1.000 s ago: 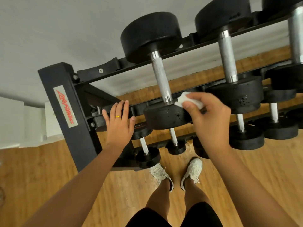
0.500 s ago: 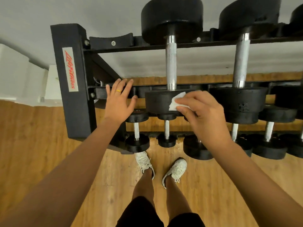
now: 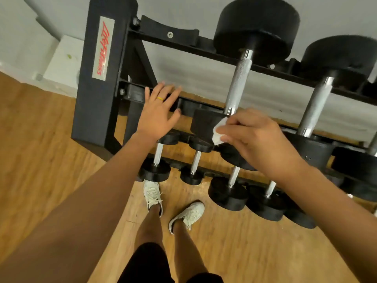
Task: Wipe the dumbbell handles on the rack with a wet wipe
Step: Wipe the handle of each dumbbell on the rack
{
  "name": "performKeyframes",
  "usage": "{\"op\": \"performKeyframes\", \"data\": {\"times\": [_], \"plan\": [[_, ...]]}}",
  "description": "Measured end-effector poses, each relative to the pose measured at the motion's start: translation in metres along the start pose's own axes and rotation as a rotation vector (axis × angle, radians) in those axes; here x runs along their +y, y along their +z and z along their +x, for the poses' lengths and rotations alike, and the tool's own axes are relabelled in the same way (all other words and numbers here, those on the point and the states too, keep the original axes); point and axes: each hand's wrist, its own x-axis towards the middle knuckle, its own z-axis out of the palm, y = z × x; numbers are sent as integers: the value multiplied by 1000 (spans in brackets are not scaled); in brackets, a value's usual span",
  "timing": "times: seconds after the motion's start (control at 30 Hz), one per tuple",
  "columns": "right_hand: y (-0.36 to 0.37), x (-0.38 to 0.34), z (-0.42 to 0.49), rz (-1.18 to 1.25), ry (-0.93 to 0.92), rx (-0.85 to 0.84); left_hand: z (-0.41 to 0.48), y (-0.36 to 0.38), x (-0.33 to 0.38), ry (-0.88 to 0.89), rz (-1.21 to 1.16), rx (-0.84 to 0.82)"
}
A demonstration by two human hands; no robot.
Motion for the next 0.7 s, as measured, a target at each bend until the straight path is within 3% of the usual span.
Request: {"op": "performKeyframes", "data": {"times": [0.13, 0.3, 0.5, 0.7], "plan": [[1, 1, 47, -1, -141, -154, -1, 4, 7, -57, -90, 22], [-13, 17, 52, 105, -188, -348, 0, 2, -1, -27, -104, -4], [2, 16, 115, 175, -111, -726, -2, 3, -3, -36, -129, -23], [16, 13, 143, 283, -54, -972, -2, 5, -4, -12, -115, 12]]}}
